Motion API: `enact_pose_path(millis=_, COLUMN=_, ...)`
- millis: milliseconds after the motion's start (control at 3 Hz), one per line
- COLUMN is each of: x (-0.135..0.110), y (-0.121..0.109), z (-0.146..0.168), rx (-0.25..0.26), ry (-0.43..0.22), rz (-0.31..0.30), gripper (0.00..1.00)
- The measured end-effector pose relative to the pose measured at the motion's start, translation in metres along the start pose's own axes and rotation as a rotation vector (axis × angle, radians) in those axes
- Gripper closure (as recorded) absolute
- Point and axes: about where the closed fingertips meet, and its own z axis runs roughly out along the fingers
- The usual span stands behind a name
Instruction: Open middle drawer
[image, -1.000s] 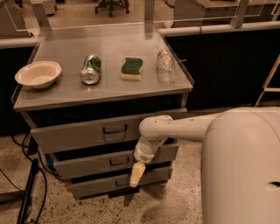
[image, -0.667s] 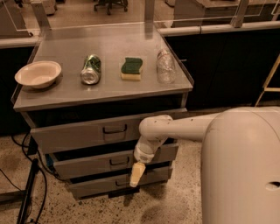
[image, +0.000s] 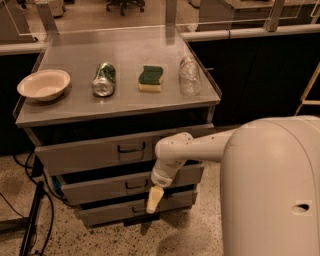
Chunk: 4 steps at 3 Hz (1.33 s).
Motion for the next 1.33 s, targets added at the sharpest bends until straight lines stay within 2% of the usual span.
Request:
enact_pose_path(millis=333, x=-0.003, y=-0.010, z=0.005, rx=0.021, ry=0.000, rz=0.013, gripper=0.00)
enact_pose_path(millis=667, x=-0.004, y=-0.027, z=0.031, rx=0.037, ry=0.000, rz=0.034, gripper=0.00)
enact_pose_path(millis=1000, x=-0.006, y=-0.033, z=0.039, rx=0.041, ry=0.008, rz=0.024, gripper=0.00)
enact_pose_path(millis=1333, x=-0.002, y=-0.015, z=0.049, rx=-0.008, ry=0.018, rz=0.013, gripper=0.00)
